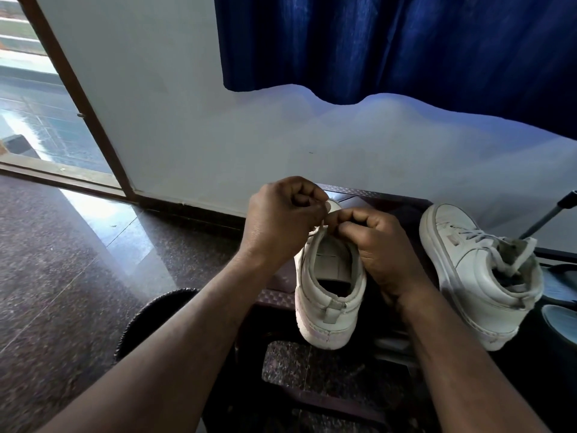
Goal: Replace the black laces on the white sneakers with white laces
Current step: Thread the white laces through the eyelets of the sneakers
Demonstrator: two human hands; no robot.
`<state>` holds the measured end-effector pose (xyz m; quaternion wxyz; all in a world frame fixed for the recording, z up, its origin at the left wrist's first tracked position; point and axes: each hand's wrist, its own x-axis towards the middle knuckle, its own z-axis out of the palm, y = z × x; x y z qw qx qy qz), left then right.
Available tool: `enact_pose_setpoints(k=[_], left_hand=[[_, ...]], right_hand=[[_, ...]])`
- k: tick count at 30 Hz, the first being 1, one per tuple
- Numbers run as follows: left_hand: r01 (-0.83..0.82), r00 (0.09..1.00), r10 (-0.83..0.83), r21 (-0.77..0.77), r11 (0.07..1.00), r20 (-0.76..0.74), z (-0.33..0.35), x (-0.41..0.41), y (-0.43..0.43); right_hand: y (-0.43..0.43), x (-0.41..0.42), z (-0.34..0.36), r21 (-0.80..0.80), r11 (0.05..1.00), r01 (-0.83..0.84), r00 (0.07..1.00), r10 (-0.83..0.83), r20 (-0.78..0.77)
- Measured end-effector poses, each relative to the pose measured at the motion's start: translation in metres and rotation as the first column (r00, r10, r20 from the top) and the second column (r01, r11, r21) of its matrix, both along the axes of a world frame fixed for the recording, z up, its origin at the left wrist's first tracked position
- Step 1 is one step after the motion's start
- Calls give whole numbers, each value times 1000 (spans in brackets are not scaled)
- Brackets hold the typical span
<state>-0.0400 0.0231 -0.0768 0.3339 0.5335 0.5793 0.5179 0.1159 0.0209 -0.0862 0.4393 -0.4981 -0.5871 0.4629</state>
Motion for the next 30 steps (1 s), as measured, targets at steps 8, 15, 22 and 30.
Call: enact_pose_setpoints(k=[8,15,22,30], left_hand=[[92,993,-87,56,994,-80,0,5,6],[198,942,-197,21,980,271,1,4,12],[287,958,-281,-164,944,62,-6,-19,10],[433,900,-403,-246,867,165,-6,-11,7]], right_hand=[[3,-3,-6,-84,996,-41,982,25,-185],[2,1,-2,-210,966,-153,845,18,-534],[4,12,0,-256,958,-129,783,-59,-619],[7,23,6,-144,986,-86,691,-45,-721]])
